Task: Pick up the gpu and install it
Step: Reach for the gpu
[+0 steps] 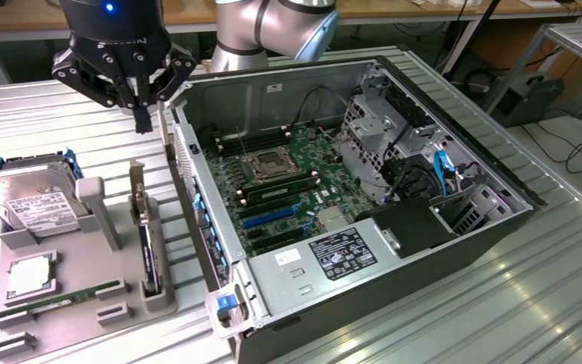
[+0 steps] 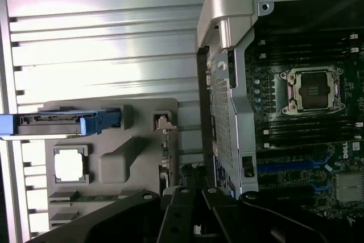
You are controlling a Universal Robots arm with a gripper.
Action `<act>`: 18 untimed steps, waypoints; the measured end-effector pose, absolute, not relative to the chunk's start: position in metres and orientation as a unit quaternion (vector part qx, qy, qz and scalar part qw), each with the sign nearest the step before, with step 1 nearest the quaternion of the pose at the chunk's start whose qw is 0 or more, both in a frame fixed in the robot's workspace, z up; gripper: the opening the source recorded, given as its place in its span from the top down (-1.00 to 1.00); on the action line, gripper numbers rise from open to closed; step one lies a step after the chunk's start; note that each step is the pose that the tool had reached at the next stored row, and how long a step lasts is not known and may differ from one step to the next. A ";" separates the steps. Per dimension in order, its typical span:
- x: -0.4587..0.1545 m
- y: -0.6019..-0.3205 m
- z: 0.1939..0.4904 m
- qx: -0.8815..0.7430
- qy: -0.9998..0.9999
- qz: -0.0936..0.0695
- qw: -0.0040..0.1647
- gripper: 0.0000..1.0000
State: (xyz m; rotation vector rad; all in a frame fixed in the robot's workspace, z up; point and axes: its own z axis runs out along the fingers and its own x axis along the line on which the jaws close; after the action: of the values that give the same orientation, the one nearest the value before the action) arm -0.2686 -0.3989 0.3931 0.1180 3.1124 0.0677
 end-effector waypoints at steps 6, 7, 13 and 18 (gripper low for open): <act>-0.272 -0.399 0.393 0.038 0.999 0.022 0.013 0.79; -0.273 -0.399 0.393 0.038 0.999 0.022 0.013 0.79; -0.276 -0.399 0.393 0.038 0.999 0.022 0.013 0.79; -0.278 -0.399 0.393 0.038 0.999 0.022 0.013 0.79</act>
State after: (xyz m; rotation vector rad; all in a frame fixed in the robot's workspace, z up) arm -0.2785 -0.3989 0.3932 0.1181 3.1125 0.0676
